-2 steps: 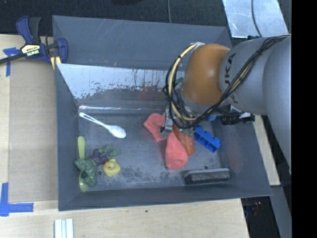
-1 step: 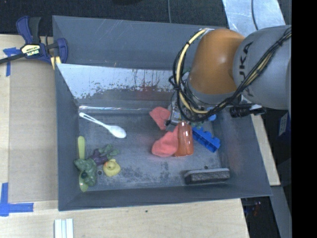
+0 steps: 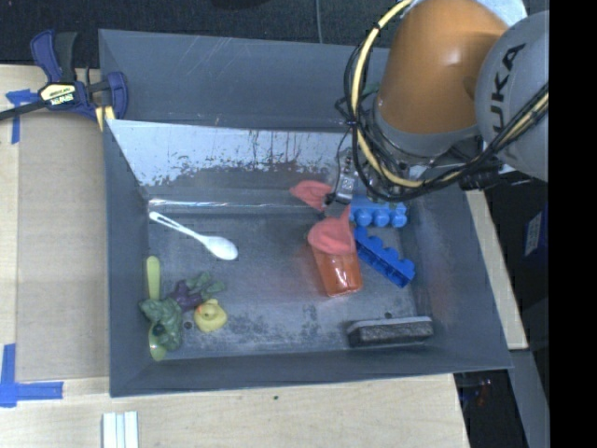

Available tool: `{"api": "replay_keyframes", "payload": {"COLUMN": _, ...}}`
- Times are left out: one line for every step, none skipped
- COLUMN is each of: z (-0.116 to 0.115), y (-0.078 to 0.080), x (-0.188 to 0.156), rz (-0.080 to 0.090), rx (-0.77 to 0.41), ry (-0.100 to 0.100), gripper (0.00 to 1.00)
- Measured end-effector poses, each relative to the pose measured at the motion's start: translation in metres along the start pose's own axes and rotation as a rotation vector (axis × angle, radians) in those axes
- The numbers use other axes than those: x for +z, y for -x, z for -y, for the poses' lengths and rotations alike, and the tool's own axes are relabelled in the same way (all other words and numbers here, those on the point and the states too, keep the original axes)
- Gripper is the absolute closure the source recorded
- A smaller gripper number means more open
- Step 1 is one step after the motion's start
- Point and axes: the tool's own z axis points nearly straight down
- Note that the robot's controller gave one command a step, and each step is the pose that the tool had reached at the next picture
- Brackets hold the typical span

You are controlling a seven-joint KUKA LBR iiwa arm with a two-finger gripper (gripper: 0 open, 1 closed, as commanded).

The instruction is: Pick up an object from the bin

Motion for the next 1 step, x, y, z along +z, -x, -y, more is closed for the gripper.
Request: {"api": "replay_keyframes", "payload": {"z": 0.0059, "y": -0.0113, "x": -0.0291, "rz": 0.007, "rx": -0.037, "ry": 0.001, "gripper": 1.0}}
